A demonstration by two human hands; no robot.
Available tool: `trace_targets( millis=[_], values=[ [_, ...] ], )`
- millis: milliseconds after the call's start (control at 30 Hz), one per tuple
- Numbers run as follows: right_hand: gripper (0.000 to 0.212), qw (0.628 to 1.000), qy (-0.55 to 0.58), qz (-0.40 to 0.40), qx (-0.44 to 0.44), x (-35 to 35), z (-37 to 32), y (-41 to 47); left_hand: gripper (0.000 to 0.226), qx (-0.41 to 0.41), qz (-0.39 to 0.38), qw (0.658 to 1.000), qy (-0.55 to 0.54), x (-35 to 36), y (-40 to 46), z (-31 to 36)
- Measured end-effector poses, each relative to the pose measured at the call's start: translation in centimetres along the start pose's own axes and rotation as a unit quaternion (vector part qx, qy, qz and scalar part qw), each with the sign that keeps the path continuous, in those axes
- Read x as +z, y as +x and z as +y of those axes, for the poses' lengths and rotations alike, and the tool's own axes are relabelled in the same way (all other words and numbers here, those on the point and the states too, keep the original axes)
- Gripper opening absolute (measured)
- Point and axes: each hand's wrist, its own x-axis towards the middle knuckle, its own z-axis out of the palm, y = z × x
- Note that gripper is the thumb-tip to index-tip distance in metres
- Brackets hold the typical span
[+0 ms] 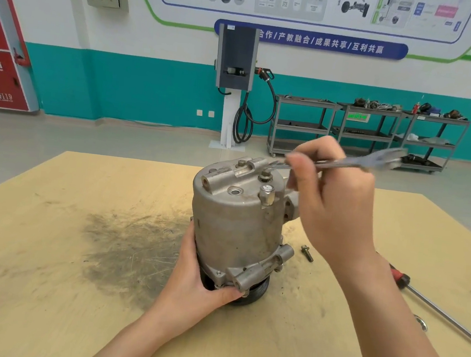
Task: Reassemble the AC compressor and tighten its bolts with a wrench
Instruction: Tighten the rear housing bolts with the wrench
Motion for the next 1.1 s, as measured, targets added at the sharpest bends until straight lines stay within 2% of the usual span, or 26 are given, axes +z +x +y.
trace_targets(
  millis=[100,267,433,500,567,633,767,833,867,900,967,1100],
  values=[
    [0.031,0.987,0.122,0.01,0.101,-0.6,0.5,0.3,0.124,-0.002,-0.001,1.0,-0.001,0.0,0.0,0.2],
    [0.038,0.94,0.241,-0.016,0.24,-0.7,1.4,0.6,0.125,-0.002,-0.006,1.0,-0.01,0.0,-0.1,0.2],
    [0.039,0.883,0.341,-0.028,0.322,-0.6,2.1,0.5,0.125,0.002,-0.008,1.0,-0.009,0.0,0.0,0.3],
    [0.039,0.872,0.352,-0.035,0.337,-0.3,2.3,0.4,0.124,0.004,-0.007,1.0,-0.008,0.0,0.0,0.3],
    [0.039,0.882,0.337,-0.035,0.327,0.0,2.2,0.2,0.123,0.004,-0.007,1.0,-0.007,0.0,0.0,0.2],
    [0.037,0.911,0.299,-0.02,0.283,0.1,1.8,0.1,0.123,0.005,-0.005,1.0,-0.006,0.0,-0.1,0.1],
    [0.035,0.994,0.082,-0.008,0.077,0.4,0.6,-0.2,0.123,0.004,-0.002,1.0,-0.009,0.1,0.0,0.0],
    [0.042,1.0,-0.024,-0.01,-0.007,0.5,-0.1,-0.3,0.124,0.007,0.0,1.0,-0.009,0.1,0.0,-0.1],
    [0.043,0.999,-0.045,-0.01,-0.015,0.5,-0.3,-0.2,0.124,0.007,0.0,1.0,-0.01,0.1,0.0,0.0],
    [0.041,0.999,-0.04,-0.01,0.001,0.4,-0.4,-0.1,0.123,0.008,0.0,1.0,-0.011,0.1,0.0,0.0],
    [0.035,0.995,0.054,-0.006,0.082,0.1,-0.5,0.2,0.123,0.009,-0.001,1.0,-0.011,0.1,0.0,0.0],
    [0.033,0.947,0.242,0.019,0.211,-0.9,0.3,0.8,0.127,0.005,-0.001,1.0,-0.012,0.1,0.0,0.2]
  ],
)
